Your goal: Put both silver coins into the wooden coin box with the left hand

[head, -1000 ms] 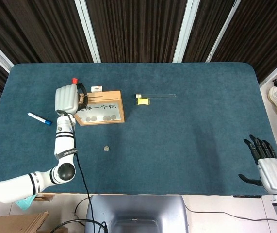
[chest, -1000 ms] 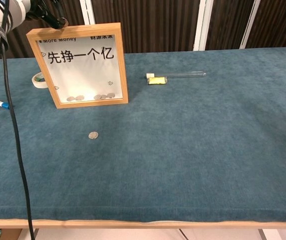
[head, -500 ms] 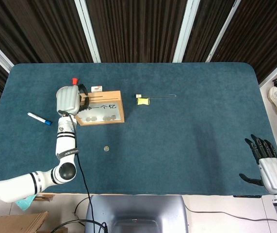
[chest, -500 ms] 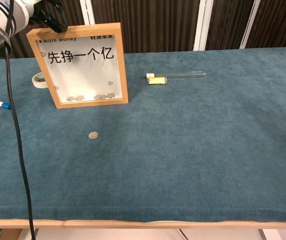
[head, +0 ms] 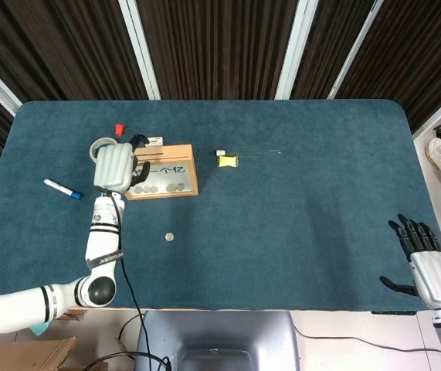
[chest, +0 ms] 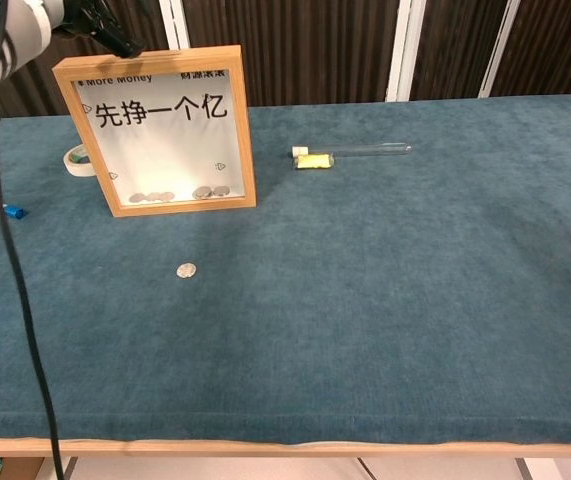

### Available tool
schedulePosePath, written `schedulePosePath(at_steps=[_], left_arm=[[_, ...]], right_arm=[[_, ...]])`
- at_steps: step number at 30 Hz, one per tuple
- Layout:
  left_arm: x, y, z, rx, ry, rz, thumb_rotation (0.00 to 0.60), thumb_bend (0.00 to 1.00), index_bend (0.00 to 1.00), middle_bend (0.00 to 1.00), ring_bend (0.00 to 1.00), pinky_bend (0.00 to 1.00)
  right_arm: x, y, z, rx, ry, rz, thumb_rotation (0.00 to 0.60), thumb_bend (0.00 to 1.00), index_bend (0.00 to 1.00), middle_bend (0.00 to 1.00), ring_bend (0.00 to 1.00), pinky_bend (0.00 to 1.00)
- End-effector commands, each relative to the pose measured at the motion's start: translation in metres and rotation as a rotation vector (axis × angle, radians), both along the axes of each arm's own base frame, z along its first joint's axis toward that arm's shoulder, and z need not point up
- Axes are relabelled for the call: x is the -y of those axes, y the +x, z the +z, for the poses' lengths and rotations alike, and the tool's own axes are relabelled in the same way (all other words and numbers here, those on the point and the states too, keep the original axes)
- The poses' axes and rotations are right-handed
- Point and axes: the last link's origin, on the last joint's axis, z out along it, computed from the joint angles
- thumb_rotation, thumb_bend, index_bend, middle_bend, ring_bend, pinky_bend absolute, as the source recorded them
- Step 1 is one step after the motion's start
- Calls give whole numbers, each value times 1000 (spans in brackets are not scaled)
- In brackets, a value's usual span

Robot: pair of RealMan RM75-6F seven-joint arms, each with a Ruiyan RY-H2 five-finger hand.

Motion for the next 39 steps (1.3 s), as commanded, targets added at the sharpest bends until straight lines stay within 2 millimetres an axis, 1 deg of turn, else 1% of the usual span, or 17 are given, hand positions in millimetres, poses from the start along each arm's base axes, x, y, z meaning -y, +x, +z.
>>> schedulePosePath(at_steps=[1,3,4,7,9,10,13,17,19,24,29,33,39], left_arm=[[49,-13,-9,10,-39,-110,600,385,348,1000,1000,1000],[67,-21,-15,13,-63,-135,600,385,351,1000,1000,1000],[79,-27,-20,20,-81,-147,600,384,355,1000,1000,1000],[106,-47,-35,63,-134,-155,600,382,363,1000,1000,1000],[119,-60,-48,86,-182,-140,600,382,364,1000,1000,1000],[126,-69,-58,90,-220,-125,600,382,363,1000,1000,1000],[136,-88,-82,74,-262,-99,600,382,364,1000,1000,1000],[138,-112,-115,65,-311,-29,600,382,365,1000,1000,1000],[134,-124,-129,53,-326,11,600,384,364,1000,1000,1000],[122,-140,-150,27,-304,56,600,383,364,1000,1000,1000],[118,-141,-163,35,-291,56,600,384,373,1000,1000,1000],[116,-134,-171,50,-290,44,600,385,392,1000,1000,1000],[112,-122,-178,42,-273,22,600,383,414,1000,1000,1000]], right_arm=[[-1,1,-2,-3,3,4,600,204,0,0,0,0],[-2,2,-3,-7,5,6,600,204,0,0,0,0],[-2,2,-3,-9,7,8,600,204,0,0,0,0],[-3,3,-5,-15,10,12,600,204,0,0,0,0],[-3,3,-6,-18,11,13,600,204,0,0,0,0],[-3,4,-7,-20,11,13,600,204,0,0,0,0],[-4,5,-6,-19,5,17,600,204,0,0,0,0],[-7,6,-5,-16,-5,24,600,204,0,0,0,0],[-7,5,-3,-14,-8,26,600,204,0,0,0,0],[-7,4,-2,-14,-11,22,600,204,0,0,0,0],[-7,3,-2,-14,-10,18,600,205,0,0,0,0],[-7,4,-2,-14,-7,20,600,204,0,0,0,0],[-7,4,-2,-12,-3,24,600,204,0,0,0,0]])
